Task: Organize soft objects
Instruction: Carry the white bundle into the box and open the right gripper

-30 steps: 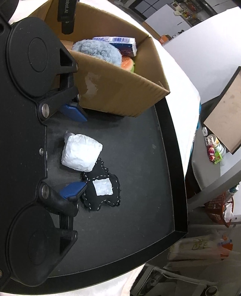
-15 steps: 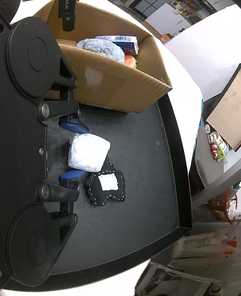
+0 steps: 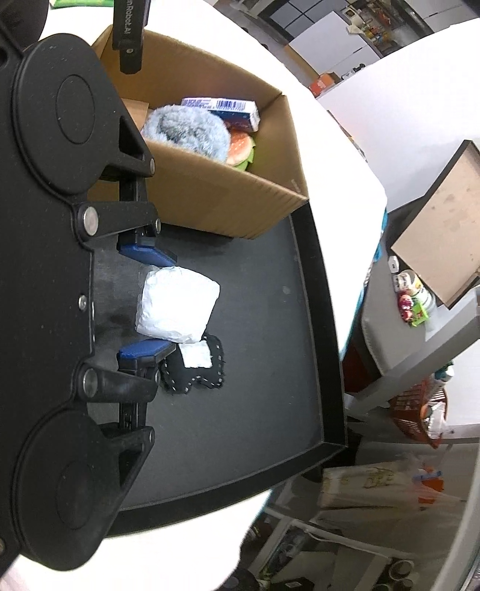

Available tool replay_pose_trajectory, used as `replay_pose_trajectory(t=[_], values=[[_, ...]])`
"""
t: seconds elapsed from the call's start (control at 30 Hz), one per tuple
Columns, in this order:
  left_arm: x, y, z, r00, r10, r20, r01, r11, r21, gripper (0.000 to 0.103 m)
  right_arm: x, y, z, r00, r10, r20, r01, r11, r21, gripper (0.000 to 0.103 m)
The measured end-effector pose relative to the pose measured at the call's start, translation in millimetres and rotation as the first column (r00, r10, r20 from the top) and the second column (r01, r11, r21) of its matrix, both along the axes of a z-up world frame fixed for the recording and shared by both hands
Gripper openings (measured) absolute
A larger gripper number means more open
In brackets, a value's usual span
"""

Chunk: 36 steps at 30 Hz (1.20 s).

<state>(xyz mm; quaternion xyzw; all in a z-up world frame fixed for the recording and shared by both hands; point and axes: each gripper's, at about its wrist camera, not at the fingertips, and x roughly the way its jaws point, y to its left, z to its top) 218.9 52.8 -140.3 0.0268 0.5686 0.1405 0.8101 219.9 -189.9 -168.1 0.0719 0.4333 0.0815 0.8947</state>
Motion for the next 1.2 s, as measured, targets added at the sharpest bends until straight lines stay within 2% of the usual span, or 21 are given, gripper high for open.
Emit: replay_pose_trajectory(t=[0.23, 0.7, 1.2], values=[[-6.6, 7.9, 2.9, 1.0, 0.016, 0.017, -0.016, 0.999, -0.029, 0.068, -6.0, 1.6, 23.3, 0.999, 0.008, 0.043, -0.008, 1.0, -0.003, 0.042], [-14.0, 18.6, 5.0, 0.998, 0.022, 0.064, -0.015, 0.994, -0.106, 0.068, -15.9, 28.5, 60.2, 0.99, 0.102, 0.099, -0.101, 0.995, -0.013, 0.042], [-18.3, 27.3, -0.9, 0.995, 0.041, 0.096, -0.024, 0.985, -0.173, 0.064, -14.6, 70.7, 75.5, 0.978, 0.183, 0.1, -0.181, 0.983, -0.031, 0.042]])
